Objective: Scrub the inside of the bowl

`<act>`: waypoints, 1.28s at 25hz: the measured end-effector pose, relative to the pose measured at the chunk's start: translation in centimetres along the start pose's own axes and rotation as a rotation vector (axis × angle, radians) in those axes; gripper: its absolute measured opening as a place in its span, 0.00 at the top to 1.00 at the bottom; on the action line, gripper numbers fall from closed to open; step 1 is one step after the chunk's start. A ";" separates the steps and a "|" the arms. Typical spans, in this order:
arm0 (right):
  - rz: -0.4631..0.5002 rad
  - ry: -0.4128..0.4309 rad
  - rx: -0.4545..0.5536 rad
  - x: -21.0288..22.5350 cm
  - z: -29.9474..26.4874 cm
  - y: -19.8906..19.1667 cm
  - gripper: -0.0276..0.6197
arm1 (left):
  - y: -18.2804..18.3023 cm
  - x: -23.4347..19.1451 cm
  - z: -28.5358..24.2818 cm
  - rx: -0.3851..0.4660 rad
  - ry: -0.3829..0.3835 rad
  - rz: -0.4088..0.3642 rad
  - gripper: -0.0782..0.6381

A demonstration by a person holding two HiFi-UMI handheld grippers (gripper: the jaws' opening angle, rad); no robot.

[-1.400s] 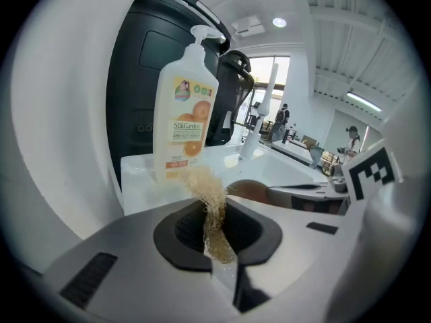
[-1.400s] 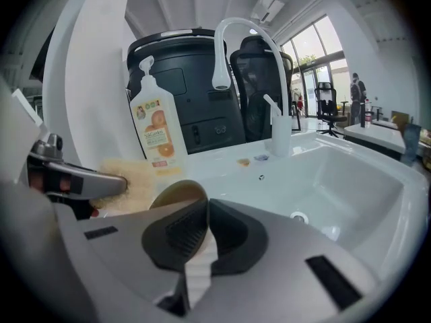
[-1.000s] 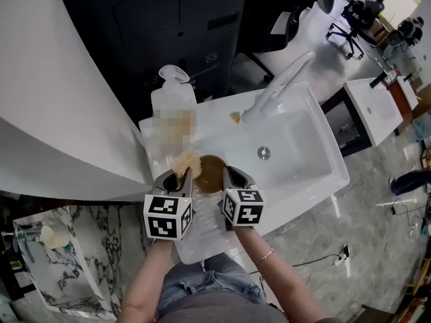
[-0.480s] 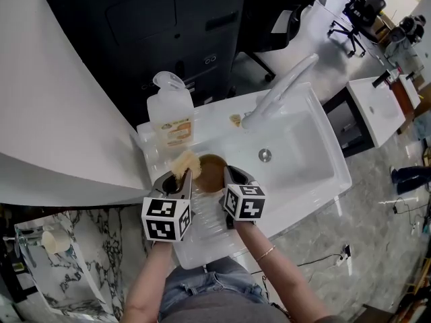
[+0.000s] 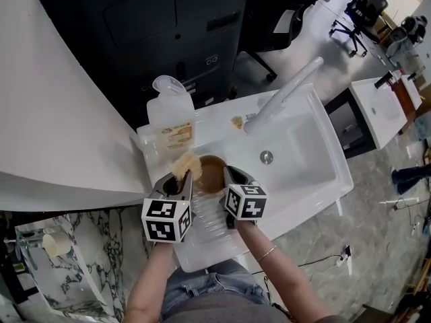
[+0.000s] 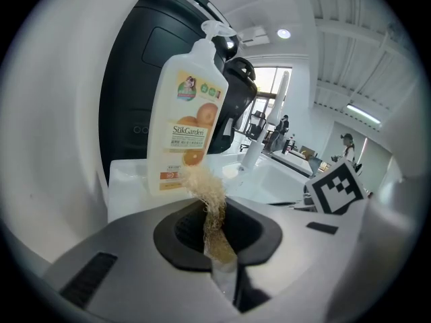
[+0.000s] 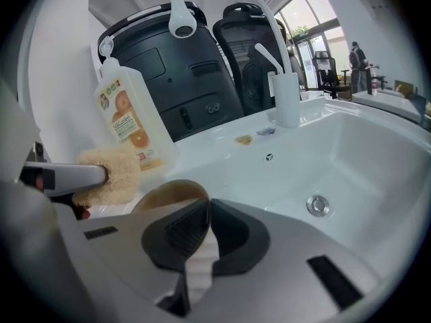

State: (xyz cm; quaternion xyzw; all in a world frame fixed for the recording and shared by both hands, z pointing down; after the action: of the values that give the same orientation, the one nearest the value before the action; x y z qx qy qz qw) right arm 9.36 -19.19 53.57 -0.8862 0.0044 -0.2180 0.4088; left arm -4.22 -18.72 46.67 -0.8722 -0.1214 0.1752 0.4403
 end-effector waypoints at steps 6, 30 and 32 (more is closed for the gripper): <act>0.006 0.026 0.002 -0.5 -0.4 0.0 0.91 | 0.0 0.0 0.0 -0.001 -0.008 0.002 0.83; 0.132 0.001 0.253 -3.4 6.9 4.1 0.90 | 1.0 1.6 3.3 0.114 -0.094 -0.035 0.83; 0.140 0.000 0.273 -3.8 8.0 4.2 0.90 | 1.1 1.9 3.9 0.128 -0.102 -0.035 0.83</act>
State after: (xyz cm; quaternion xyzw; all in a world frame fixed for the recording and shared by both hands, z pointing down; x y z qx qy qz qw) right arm 9.73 -15.52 44.46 -0.8198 0.0363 -0.1877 0.5397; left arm -4.06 -15.82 43.26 -0.8300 -0.1475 0.2190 0.4912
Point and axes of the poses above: the fingertips, and each gripper's own axes: z backward along the fingers, x to its right, y out of its top, the point moved 2 cm from there along z, backward along the fingers, and after that the axes turned 7 degrees about y, right-handed, at the moved point
